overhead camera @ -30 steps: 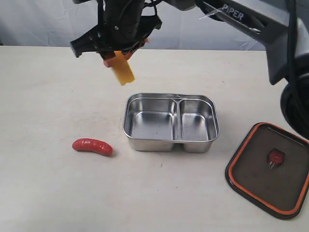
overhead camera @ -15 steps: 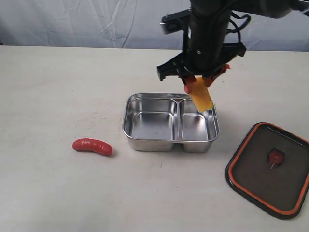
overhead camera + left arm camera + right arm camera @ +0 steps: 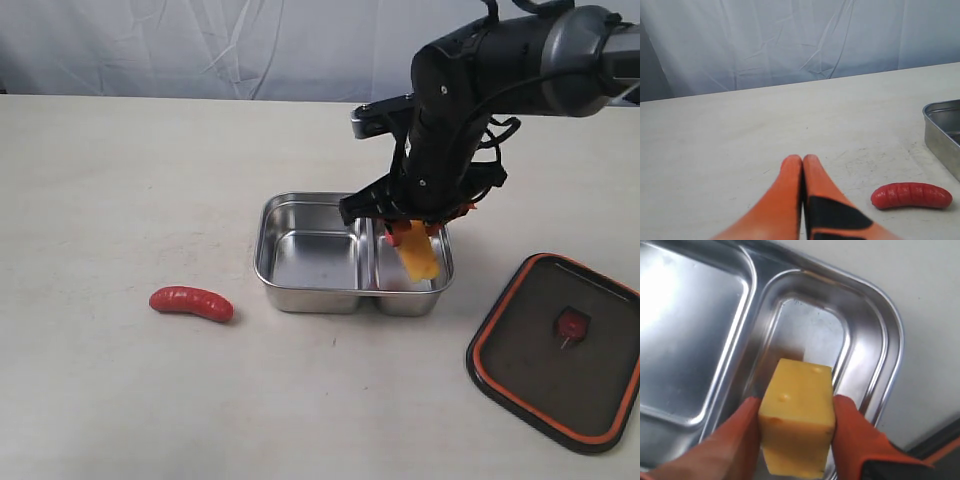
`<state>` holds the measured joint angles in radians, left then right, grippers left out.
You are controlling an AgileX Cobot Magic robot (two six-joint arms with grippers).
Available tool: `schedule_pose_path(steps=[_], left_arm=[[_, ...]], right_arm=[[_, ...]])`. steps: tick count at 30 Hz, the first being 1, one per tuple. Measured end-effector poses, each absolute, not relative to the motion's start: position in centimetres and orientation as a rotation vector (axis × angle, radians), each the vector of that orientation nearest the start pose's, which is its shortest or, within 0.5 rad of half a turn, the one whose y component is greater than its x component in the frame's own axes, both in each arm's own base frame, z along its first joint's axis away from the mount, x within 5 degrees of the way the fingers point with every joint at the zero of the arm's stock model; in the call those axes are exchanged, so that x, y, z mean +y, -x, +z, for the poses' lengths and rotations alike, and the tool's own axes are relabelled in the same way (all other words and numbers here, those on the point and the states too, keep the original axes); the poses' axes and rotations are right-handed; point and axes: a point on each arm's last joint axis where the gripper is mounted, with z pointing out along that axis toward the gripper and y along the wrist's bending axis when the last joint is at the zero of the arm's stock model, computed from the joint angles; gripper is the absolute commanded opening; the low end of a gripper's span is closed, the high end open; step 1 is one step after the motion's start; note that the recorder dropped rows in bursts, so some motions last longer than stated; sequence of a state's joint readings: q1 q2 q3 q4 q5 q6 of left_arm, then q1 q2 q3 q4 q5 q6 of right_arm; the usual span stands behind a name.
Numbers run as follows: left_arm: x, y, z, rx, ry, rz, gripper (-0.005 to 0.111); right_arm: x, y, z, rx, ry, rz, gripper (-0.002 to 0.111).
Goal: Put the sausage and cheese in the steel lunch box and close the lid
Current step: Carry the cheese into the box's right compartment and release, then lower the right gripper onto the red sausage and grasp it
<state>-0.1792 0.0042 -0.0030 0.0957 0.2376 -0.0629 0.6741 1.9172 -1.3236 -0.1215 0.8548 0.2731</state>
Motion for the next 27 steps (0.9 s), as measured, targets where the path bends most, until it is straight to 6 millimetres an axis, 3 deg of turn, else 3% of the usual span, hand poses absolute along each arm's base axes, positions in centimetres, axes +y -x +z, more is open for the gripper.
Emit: schedule_pose_path(steps=[5,9,10,12,17,19,21,24,27], left_arm=[[-0.8,-5.5,19.3,1.714,-0.163,-0.091,0.000],[-0.8,-5.5,19.3,1.714,-0.163,-0.091,0.000],[-0.8,-5.5,19.3,1.714,-0.163,-0.091,0.000],[-0.8,-5.5,19.3,1.714,-0.163,-0.091,0.000],[-0.8,-5.5,19.3,1.714,-0.163,-0.091,0.000],[-0.8,-5.5,19.3,1.714,-0.163,-0.091,0.000],[-0.8,-5.5,19.3,1.714,-0.163,-0.091,0.000],[-0.8,-5.5,19.3,1.714,-0.163,-0.091,0.000],[-0.8,-5.5,19.3,1.714,-0.163,-0.091,0.000]], right_arm=[[23.3,-30.8,18.0,2.788,0.695,-0.003,0.006],[23.5,-31.2,18.1,2.740,0.700,0.008,0.039],[23.5,-31.2,18.1,2.732,0.701,0.011,0.056],[23.5,-31.3,18.1,2.728,0.698,0.013,0.066],[23.1,-30.7,18.1,2.795,0.698,-0.032,0.059],[23.2,-30.3,19.3,2.777,0.699,0.011,0.058],[24.7,-29.1,21.9,2.648,0.814,0.164,0.058],[29.4,-25.5,25.4,2.374,1.124,0.415,0.058],[33.0,-24.1,25.6,2.281,1.299,0.455,0.058]])
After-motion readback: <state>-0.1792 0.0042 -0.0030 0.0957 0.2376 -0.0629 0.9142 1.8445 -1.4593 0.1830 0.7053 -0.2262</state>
